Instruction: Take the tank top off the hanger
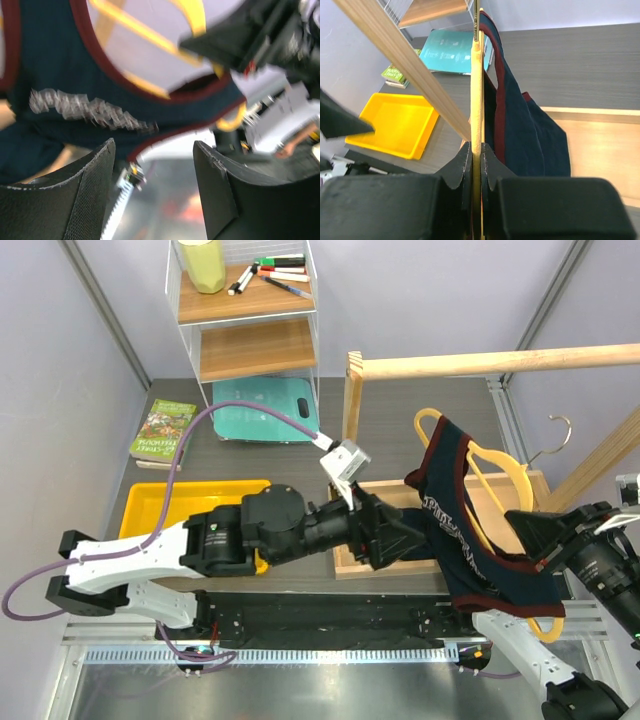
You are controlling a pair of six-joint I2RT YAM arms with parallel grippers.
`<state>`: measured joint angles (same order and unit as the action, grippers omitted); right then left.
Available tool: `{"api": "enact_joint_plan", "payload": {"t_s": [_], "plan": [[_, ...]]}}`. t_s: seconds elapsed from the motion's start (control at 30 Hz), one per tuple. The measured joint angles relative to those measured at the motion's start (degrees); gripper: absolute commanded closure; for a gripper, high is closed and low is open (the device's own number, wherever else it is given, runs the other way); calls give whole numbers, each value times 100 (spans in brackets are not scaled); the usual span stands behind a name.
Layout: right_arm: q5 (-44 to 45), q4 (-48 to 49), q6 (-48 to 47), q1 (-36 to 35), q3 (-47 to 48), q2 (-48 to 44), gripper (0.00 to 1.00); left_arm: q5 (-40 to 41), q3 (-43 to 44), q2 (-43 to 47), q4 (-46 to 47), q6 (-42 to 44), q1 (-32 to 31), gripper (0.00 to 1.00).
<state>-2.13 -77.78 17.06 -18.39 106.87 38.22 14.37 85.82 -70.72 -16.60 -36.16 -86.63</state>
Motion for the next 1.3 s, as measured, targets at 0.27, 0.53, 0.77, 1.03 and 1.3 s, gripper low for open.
{"api": "enact_joint_plan", "payload": {"t_s": [0.27, 0.53, 0.77, 1.03, 1.3], "plan": [[-267, -214, 13, 0, -138, -293, 99, 1163, 1814, -1410, -549, 688, 0, 50], [-455, -267, 74, 0, -144, -361, 99, 1757, 2369, -2214, -824, 1115, 0, 50], [-581, -297, 114, 0, -177, -439, 99, 2079, 2529, -2435, -861, 1250, 0, 50], [-708, -313, 157, 0, -221, -553, 99, 2321, 2787, -2638, -868, 1294, 22, 55], [-769, -328, 201, 0, -304, -614, 99, 2310, 2839, -2710, -885, 1266, 55, 61]]}}
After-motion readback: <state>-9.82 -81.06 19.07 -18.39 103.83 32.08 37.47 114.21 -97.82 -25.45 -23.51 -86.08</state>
